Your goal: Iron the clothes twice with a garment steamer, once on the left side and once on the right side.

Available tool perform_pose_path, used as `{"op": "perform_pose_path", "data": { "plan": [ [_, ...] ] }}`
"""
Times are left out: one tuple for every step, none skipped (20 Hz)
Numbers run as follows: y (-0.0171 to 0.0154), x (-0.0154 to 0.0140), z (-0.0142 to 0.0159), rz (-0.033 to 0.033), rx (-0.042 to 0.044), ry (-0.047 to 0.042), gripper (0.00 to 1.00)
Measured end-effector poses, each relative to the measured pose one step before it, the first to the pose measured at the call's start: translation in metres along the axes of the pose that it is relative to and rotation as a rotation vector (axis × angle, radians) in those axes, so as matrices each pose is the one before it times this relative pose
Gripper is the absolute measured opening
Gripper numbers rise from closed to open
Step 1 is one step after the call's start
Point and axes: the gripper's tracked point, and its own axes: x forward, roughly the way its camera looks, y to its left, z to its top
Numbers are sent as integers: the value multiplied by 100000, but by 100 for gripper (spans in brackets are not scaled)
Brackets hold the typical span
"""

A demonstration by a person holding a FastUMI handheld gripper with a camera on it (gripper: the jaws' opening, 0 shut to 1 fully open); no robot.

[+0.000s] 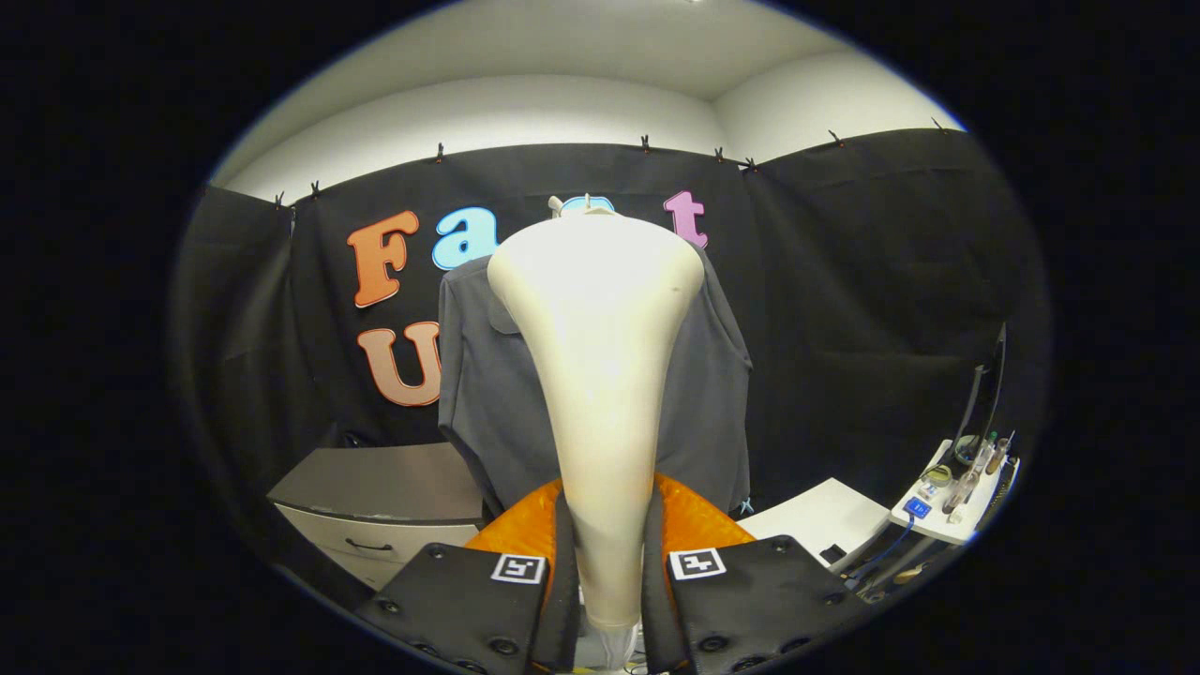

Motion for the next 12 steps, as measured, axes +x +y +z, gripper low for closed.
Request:
{"op": "perform_pose_path", "data": {
  "plan": [
    [-373,-63,135,-618,263,316,35],
    [-376,132,45,-1053,145,-99,35],
    [-561,143,-286,-1155,831,154,35],
    [-396,-76,-597,-248,799,478,35],
    [-343,-82,-560,88,590,361,35],
    [-88,-48,-343,26,269,368,35],
    [-75,51,-59,47,-128,105,35],
    [42,-63,-189,233,-135,360,34],
    [51,1,-214,432,99,422,34],
    [127,-77,-147,590,77,374,34],
    [57,-109,-14,463,300,217,34],
    [57,80,-64,200,210,121,34]
  ]
}}
